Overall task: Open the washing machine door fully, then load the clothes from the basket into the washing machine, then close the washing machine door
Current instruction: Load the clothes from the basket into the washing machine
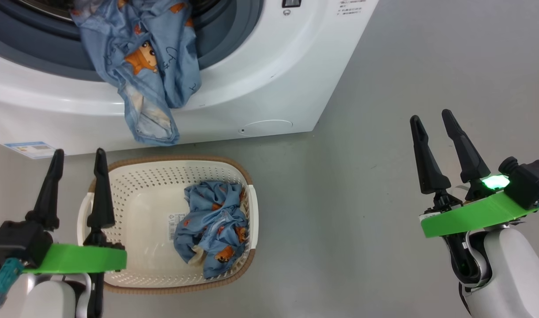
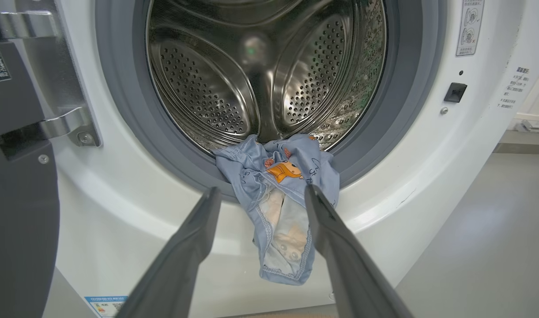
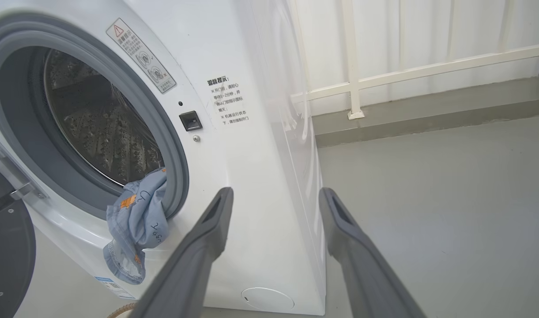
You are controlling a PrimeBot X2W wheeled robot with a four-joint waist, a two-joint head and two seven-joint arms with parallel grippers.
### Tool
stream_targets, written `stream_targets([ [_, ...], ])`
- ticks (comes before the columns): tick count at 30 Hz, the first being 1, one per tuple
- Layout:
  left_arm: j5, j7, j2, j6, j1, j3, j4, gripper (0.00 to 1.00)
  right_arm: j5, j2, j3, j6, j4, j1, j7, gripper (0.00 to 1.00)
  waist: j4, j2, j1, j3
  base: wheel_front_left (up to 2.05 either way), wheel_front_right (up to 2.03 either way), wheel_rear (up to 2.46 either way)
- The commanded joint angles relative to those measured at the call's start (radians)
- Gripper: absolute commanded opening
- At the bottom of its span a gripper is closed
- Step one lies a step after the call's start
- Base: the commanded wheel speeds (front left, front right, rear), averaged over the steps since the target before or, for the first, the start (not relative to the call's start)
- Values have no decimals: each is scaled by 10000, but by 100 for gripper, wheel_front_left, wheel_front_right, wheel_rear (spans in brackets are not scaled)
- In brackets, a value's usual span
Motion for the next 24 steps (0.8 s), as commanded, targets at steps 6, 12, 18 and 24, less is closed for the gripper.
stream_targets([
  [6, 64, -53, 25, 95, 279, 517, -499, 100, -37, -81, 160, 16, -270, 165, -48, 100, -36, -1, 0, 97, 0, 0, 0],
  [12, 133, -53, -58, 18, 178, 448, -415, 100, -43, -98, 255, 16, -248, 125, -48, 100, -43, -1, 0, 144, 0, 0, 0],
  [18, 152, -53, -81, -48, 93, 451, -284, 100, -42, -103, 330, 16, -224, 98, -48, 100, -74, -1, 0, 164, 0, 0, 0],
  [24, -53, -19, -124, -179, -202, 259, 274, 100, -32, -114, 340, 16, -230, 94, -48, 100, -64, -1, 0, 202, 0, 0, 0],
])
